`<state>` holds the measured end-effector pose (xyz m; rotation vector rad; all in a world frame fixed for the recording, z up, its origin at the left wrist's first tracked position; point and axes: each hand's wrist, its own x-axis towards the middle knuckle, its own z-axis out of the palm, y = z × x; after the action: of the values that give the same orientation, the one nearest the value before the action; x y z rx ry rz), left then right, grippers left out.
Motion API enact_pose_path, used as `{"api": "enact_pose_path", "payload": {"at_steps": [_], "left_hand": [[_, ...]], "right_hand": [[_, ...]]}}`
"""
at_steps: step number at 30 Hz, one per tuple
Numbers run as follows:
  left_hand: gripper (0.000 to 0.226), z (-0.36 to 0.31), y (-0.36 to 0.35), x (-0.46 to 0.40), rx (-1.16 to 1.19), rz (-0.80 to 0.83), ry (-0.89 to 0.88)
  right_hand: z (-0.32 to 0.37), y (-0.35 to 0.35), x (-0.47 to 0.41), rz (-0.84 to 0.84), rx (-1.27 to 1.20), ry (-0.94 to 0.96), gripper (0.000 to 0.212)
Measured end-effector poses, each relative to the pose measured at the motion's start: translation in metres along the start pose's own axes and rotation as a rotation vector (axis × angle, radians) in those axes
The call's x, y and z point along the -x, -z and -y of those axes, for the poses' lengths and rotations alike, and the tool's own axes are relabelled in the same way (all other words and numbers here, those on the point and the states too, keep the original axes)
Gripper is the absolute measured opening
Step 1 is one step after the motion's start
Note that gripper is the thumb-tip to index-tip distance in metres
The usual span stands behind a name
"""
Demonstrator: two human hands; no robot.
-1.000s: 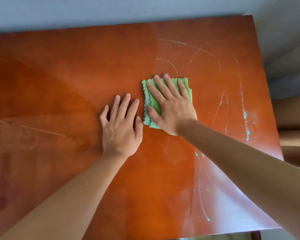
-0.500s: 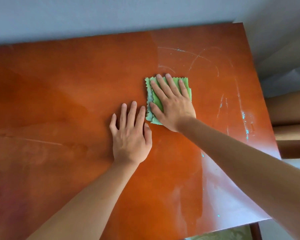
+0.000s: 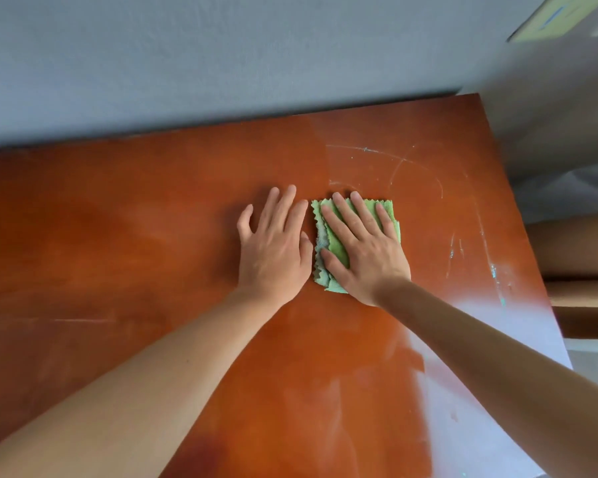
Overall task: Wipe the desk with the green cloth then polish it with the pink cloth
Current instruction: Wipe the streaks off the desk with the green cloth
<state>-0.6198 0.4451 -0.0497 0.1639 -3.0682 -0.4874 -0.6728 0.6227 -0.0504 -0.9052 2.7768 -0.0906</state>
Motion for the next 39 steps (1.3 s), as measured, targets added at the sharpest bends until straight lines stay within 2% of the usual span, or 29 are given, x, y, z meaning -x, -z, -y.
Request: {"api": "enact_pose_path", "payload": {"at_steps": [3,13,18,24,28,33,39], "left_hand": [[0.053,0.011,-0.005,-0.018,-0.072,0.047,-0.055],[0.055,0.012,-0.009,-0.016,-0.095,-0.015,-0.079],[0.055,0.011,-0.006,-0.018,-0.097,0.002,-0.066],[0.056,0.013,-0.007,-0.017,-0.09,-0.003,-0.082],[0.055,0.013,-0.009,-0.016,-0.074,-0.015,-0.086],[0.056,0.012,-0.008,-0.016,-0.059,-0.015,-0.088],[0.054,0.012,-0.007,-0.019,-0.034,-0.03,-0.073]], "right_hand": [[-0.008,0.004,-0.021,-0.007,0.016,0.0,0.069],[-0.028,0.03,-0.126,-0.01,0.058,-0.024,0.071],[-0.023,0.03,-0.117,-0.009,0.031,-0.03,0.07],[-0.015,0.014,-0.052,0.011,0.026,0.037,0.069],[-0.015,0.011,-0.046,0.009,0.044,0.034,0.069],[-0.019,0.018,-0.071,0.012,0.063,0.022,0.069],[-0.017,0.036,-0.156,0.001,0.067,0.023,0.072]]}}
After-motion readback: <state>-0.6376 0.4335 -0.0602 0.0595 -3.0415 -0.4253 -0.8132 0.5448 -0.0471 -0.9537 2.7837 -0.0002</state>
